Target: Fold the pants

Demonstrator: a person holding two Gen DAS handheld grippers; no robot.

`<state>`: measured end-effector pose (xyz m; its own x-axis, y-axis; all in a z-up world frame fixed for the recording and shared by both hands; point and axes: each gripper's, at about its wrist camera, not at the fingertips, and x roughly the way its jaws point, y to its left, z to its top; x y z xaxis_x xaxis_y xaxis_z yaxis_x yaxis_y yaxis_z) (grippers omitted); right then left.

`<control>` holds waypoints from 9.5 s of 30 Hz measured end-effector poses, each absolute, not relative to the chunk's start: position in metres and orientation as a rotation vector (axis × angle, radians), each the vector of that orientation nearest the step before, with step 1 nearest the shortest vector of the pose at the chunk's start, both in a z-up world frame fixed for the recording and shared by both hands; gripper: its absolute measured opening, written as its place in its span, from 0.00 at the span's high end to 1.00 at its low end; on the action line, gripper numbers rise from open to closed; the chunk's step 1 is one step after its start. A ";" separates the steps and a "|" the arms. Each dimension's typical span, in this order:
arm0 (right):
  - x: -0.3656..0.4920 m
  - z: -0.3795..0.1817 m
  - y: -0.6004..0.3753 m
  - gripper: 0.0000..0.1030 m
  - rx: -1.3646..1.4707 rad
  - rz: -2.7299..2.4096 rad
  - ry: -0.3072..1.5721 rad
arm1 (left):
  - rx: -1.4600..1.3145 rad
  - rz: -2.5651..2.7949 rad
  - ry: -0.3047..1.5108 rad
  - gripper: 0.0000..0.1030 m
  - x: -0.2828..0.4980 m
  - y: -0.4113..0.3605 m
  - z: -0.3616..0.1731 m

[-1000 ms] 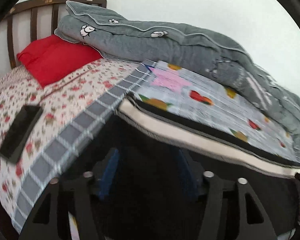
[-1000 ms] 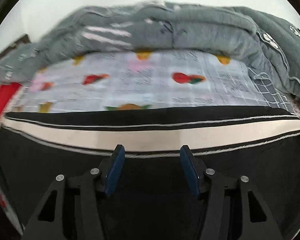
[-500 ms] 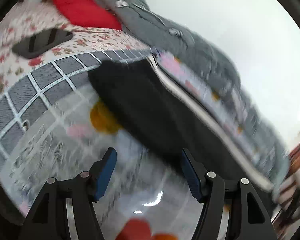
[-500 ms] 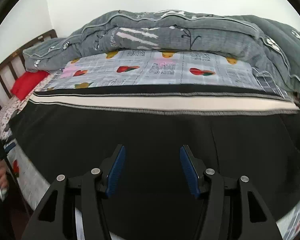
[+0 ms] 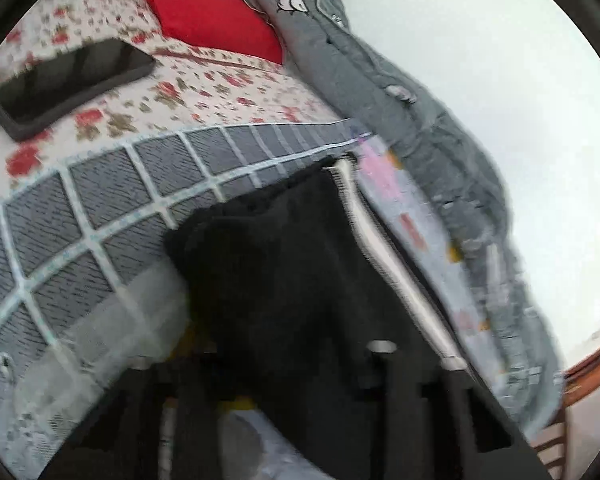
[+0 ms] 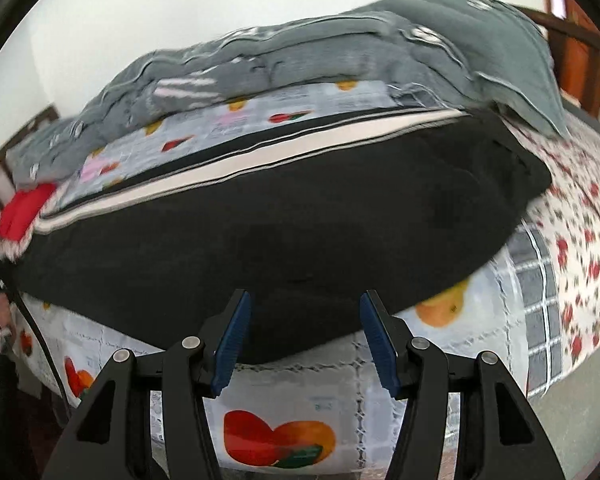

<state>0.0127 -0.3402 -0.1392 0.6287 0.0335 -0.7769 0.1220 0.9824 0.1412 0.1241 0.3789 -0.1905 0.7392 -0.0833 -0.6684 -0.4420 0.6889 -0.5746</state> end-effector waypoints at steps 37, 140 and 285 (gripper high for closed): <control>0.013 -0.124 -0.372 0.45 0.178 0.096 0.722 | 0.100 -0.477 0.686 0.34 0.063 -0.047 -0.115; 0.066 -0.155 -0.265 0.76 0.008 0.218 0.818 | -0.033 -0.073 0.723 0.17 0.059 0.117 -0.184; 0.115 -0.165 -0.371 0.43 0.249 0.031 0.826 | -0.390 0.024 1.009 0.38 0.179 0.278 -0.163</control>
<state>0.1147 -0.3709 -0.1648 0.6787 0.1237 -0.7239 0.0692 0.9705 0.2308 0.1794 0.2781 -0.1633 0.5384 -0.1589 -0.8276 -0.1981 0.9307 -0.3075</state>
